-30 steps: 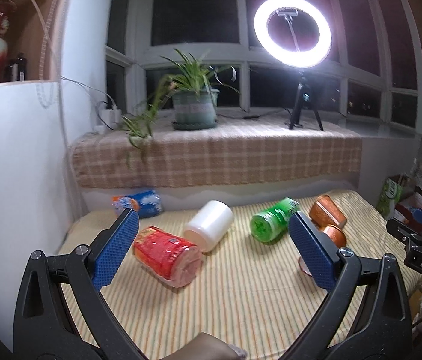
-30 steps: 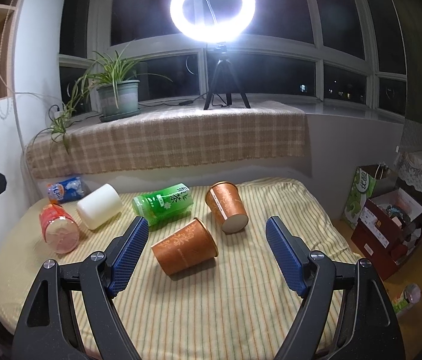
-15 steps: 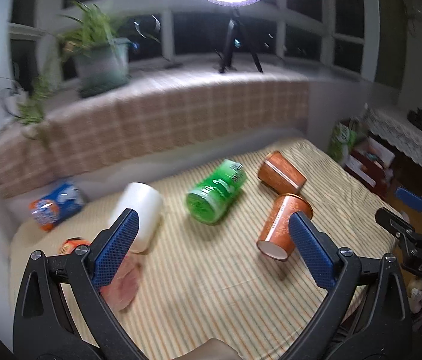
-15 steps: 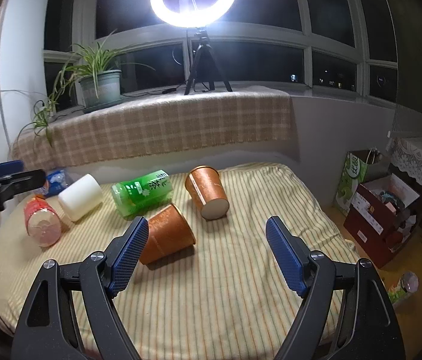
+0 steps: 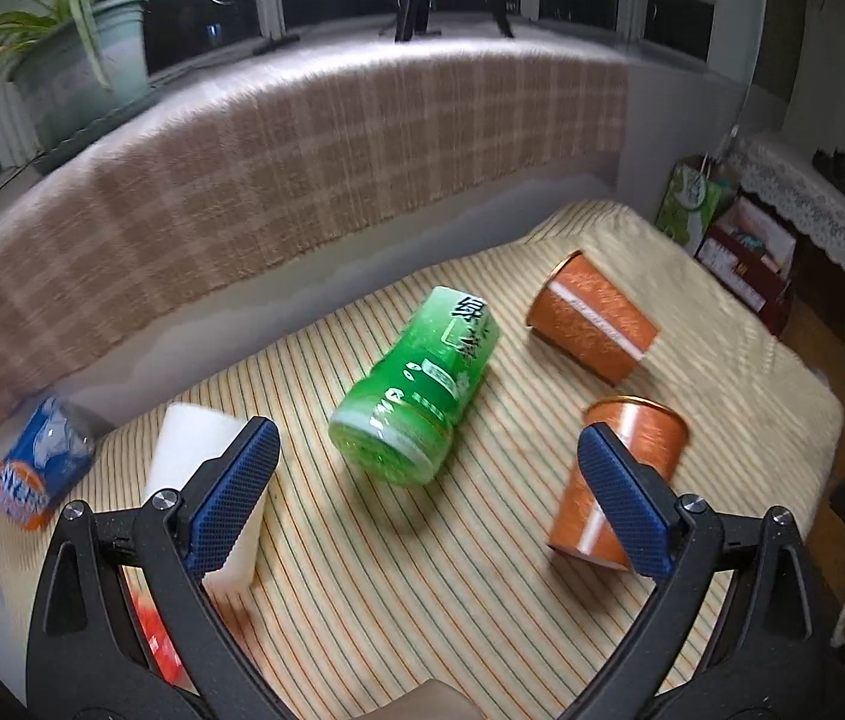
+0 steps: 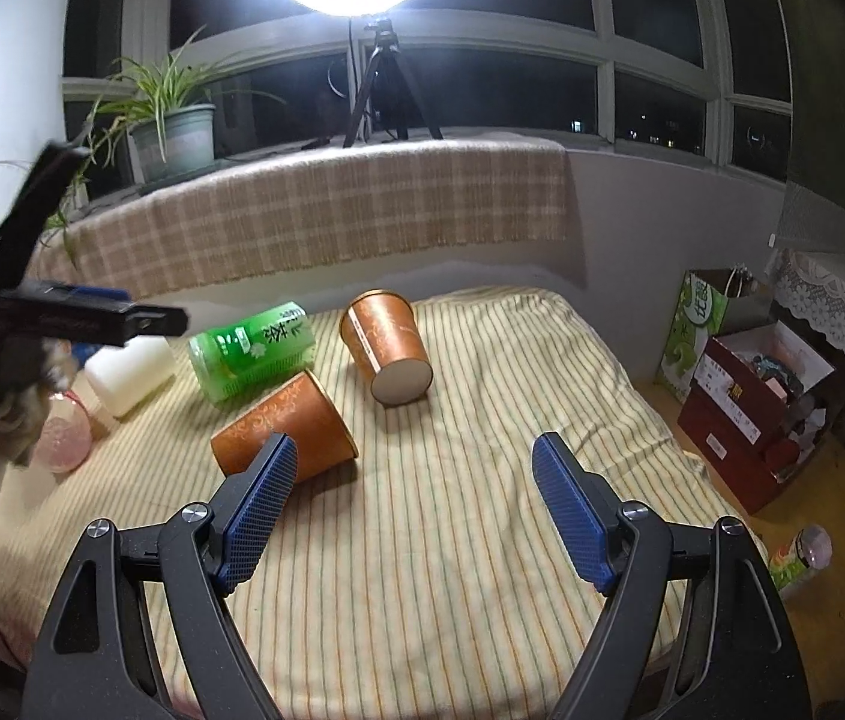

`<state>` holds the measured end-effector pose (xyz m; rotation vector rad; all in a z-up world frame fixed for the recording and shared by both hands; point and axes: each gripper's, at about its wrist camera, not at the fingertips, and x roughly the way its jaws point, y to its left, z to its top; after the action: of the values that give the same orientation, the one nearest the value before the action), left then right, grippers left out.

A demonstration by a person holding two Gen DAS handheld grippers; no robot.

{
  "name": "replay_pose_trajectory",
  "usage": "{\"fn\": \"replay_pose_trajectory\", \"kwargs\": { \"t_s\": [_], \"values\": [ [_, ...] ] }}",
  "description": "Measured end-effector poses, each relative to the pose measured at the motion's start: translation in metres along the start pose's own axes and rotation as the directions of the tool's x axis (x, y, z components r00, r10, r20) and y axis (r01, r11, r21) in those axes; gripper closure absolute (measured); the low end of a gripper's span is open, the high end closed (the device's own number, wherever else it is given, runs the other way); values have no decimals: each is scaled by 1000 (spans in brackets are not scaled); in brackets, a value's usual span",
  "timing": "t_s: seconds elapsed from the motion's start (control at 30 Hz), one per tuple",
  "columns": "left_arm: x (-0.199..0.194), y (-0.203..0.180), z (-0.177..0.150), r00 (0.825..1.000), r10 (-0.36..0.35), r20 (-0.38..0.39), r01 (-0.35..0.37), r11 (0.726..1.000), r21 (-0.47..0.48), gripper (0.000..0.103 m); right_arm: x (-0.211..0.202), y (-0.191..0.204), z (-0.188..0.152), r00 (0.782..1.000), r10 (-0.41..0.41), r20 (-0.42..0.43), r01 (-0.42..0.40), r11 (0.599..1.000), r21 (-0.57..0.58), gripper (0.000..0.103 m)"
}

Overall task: Flip cup upright
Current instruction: 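Reach the left tool to the lying green tea bottle and grasp it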

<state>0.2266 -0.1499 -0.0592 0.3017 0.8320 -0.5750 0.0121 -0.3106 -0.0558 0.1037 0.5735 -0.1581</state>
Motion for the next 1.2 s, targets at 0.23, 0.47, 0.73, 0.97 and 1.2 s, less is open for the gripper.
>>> {"fn": "replay_pose_trajectory", "kwargs": {
  "t_s": [0.23,0.47,0.73,0.97,1.2],
  "values": [
    [47,2,27,993,18,-115,-9,997,76,5,3,-6,-6,1000,-2,-26,2,1000,8,23],
    [81,-1,32,977,48,-210,-18,990,142,5,5,-20,-9,999,-21,-34,22,999,43,23],
    [101,-6,33,963,70,-261,-23,984,178,16,8,-27,-12,999,-21,-44,23,998,57,23],
    [105,-1,28,955,73,-288,-22,984,176,31,9,-32,-11,999,-24,-46,27,997,69,23],
    [99,0,26,960,84,-266,-38,984,174,37,9,-33,-11,999,-21,-49,24,997,72,23]
  ]
}}
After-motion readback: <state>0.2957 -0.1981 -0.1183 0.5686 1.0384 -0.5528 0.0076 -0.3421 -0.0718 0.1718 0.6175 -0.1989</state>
